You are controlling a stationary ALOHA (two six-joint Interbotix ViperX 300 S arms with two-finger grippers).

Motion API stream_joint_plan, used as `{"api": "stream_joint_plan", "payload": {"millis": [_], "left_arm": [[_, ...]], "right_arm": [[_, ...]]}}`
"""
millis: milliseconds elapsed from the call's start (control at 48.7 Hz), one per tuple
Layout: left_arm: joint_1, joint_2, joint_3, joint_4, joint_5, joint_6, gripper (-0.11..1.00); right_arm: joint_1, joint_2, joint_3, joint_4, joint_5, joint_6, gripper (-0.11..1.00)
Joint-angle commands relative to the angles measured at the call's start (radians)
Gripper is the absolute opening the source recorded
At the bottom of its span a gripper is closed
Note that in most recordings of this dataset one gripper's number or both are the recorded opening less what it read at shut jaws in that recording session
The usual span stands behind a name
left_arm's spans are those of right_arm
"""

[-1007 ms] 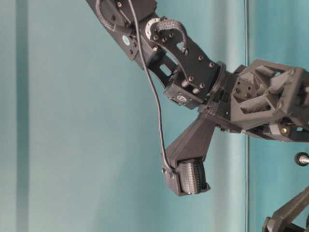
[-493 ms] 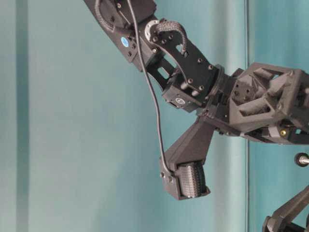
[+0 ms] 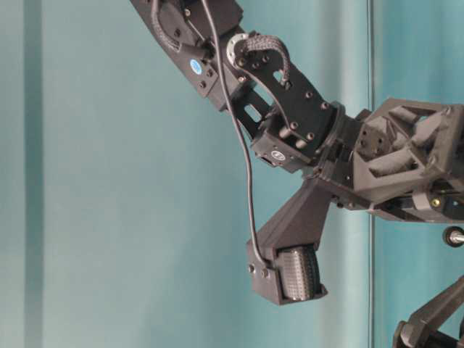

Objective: Insert the USB cable into the female connector supported by the left arm.

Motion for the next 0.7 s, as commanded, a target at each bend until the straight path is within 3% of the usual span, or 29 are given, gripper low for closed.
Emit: {"api": "stream_joint_plan", "payload": {"millis": [0,247,390,678], "left_arm": [[-0.044,0.005,-0.055,0.012,0.017,0.023,0.61],[-0.048,0.002,-0.048,0.012,0.018,0.012,0.61],[-0.057,-0.008,-0.049,0.012,0.023,0.006,0.63],[-0.055,-0.032,-0.043,0.003,0.072,0.002,0.84]], "right_arm": [[0.012,-0.021,-0.046,-0.006,-0.025,-0.003,0.21],[0.012,-0.046,-0.011,-0.005,-0.021,0.006,0.21],[0.012,-0.049,-0.005,-0.003,-0.021,0.066,0.21],[0.020,-0.080,0.020,-0.005,-0.032,0.087,0.23]]}}
